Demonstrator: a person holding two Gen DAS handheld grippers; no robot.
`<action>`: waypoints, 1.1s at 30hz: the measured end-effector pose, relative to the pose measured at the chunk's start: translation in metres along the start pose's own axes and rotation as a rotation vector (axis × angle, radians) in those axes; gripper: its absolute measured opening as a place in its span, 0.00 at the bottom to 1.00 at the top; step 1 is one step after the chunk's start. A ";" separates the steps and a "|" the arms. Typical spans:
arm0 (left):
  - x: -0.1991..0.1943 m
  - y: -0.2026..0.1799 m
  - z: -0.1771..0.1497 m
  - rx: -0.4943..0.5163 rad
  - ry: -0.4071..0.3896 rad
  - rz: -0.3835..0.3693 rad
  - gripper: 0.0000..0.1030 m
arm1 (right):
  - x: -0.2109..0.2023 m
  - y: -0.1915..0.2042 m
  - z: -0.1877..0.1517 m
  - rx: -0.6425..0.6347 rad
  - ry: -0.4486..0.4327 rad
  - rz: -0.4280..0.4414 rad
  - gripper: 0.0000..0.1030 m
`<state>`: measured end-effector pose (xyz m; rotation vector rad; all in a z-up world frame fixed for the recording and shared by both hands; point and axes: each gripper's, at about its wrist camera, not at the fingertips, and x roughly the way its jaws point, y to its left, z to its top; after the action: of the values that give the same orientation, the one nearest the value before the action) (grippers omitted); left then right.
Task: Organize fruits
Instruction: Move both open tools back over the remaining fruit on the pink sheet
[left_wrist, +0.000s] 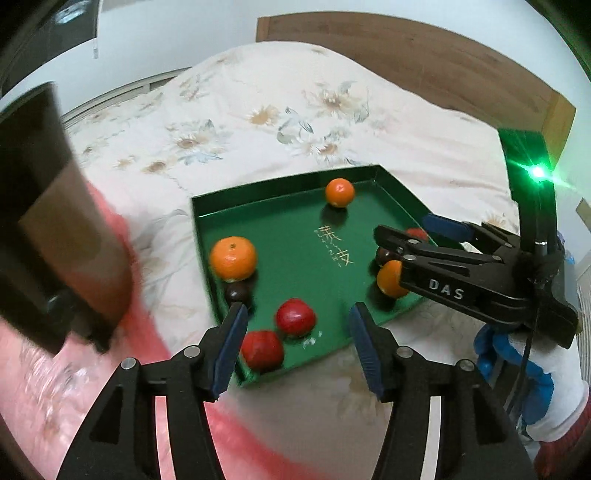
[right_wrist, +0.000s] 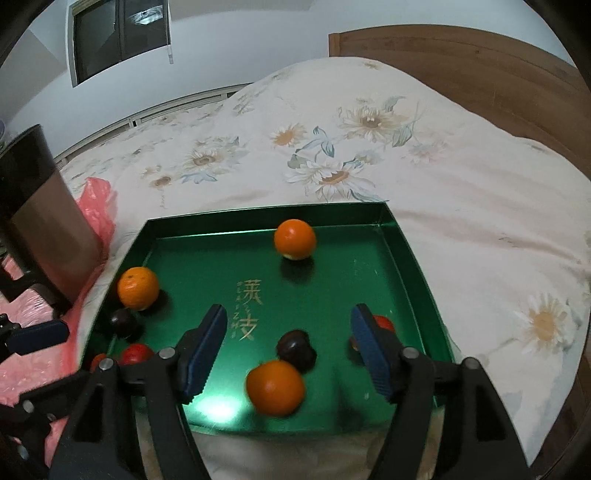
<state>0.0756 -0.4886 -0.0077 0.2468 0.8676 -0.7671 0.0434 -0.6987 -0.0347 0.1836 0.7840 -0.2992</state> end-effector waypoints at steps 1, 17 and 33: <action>-0.007 0.003 -0.003 -0.007 -0.005 0.001 0.51 | -0.006 0.002 -0.001 0.000 -0.002 0.003 1.00; -0.164 0.074 -0.086 -0.112 -0.112 0.134 0.58 | -0.129 0.084 -0.032 0.007 -0.063 0.077 1.00; -0.256 0.142 -0.172 -0.263 -0.167 0.295 0.58 | -0.183 0.228 -0.074 -0.177 -0.039 0.230 1.00</action>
<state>-0.0320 -0.1741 0.0630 0.0728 0.7440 -0.3872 -0.0532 -0.4282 0.0569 0.0996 0.7383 -0.0150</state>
